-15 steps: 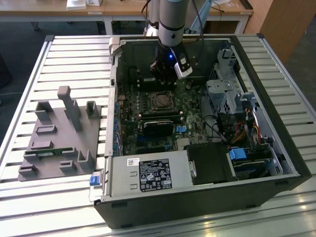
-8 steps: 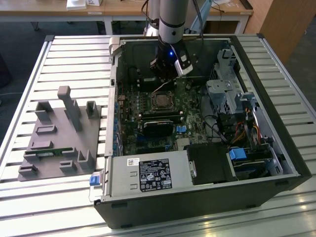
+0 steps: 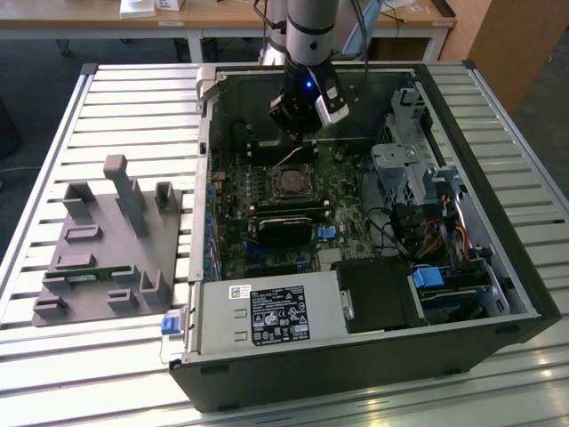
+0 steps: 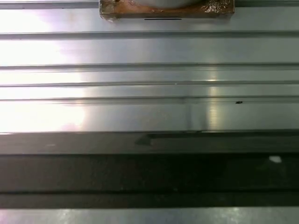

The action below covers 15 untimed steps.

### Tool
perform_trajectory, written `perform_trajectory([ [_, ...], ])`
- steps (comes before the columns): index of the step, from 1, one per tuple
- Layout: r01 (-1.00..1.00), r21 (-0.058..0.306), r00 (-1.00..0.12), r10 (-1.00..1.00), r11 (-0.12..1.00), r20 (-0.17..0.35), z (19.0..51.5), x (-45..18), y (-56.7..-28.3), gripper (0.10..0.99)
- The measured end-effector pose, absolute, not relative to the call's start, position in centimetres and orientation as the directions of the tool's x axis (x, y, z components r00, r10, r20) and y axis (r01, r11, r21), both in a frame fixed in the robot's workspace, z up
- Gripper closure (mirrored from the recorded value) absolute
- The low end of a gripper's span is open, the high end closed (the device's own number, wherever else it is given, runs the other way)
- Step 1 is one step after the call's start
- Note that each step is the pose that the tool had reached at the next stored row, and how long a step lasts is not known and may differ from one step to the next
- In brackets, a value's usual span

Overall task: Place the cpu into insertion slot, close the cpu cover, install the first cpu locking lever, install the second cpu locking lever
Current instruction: 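Install the first cpu locking lever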

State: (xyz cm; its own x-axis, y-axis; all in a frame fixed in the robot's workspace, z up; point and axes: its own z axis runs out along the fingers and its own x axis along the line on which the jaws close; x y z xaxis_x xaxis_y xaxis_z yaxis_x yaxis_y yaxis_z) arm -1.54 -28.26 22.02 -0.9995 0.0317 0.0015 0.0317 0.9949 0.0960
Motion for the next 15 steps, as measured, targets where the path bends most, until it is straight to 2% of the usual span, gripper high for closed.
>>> perform_trajectory([
  [15,0.032,0.097,-0.999,0.032,0.995,0.002,22.51,-1.91,-27.99,0.980],
])
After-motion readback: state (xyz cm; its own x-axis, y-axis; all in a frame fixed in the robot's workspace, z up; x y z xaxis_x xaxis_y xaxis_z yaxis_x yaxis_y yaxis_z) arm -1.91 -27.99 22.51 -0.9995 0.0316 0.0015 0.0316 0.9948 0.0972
